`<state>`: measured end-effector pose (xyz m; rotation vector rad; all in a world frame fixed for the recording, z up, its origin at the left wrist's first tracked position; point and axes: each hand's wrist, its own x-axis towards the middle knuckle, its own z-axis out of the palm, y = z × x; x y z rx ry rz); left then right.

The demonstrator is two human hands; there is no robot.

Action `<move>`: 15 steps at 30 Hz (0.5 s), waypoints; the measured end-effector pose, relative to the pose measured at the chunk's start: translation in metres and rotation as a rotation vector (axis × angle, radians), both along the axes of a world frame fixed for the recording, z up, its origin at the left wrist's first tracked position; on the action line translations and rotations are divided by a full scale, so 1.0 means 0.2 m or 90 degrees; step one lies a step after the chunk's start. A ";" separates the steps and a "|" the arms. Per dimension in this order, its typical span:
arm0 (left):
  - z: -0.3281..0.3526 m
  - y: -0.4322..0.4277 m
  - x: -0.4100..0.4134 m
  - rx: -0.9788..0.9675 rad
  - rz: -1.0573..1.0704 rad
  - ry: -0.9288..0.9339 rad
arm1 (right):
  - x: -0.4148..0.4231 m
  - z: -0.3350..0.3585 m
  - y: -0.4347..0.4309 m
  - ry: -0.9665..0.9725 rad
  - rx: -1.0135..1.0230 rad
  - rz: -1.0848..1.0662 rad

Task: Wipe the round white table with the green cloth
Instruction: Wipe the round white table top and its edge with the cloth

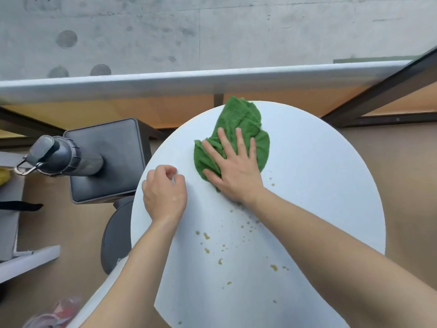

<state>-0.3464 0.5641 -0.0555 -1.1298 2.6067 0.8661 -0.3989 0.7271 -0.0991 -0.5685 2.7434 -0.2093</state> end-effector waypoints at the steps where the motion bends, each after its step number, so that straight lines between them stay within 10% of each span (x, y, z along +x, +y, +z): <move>1: -0.01 -0.01 0.01 -0.007 -0.007 0.001 | 0.00 0.00 0.05 0.005 0.008 0.046; 11: -0.05 -0.04 0.07 0.007 -0.033 0.040 | 0.18 0.03 0.42 0.006 0.057 -0.474; 15: -0.03 -0.10 0.18 0.026 0.013 0.081 | 0.20 0.03 0.05 -0.013 0.051 -0.385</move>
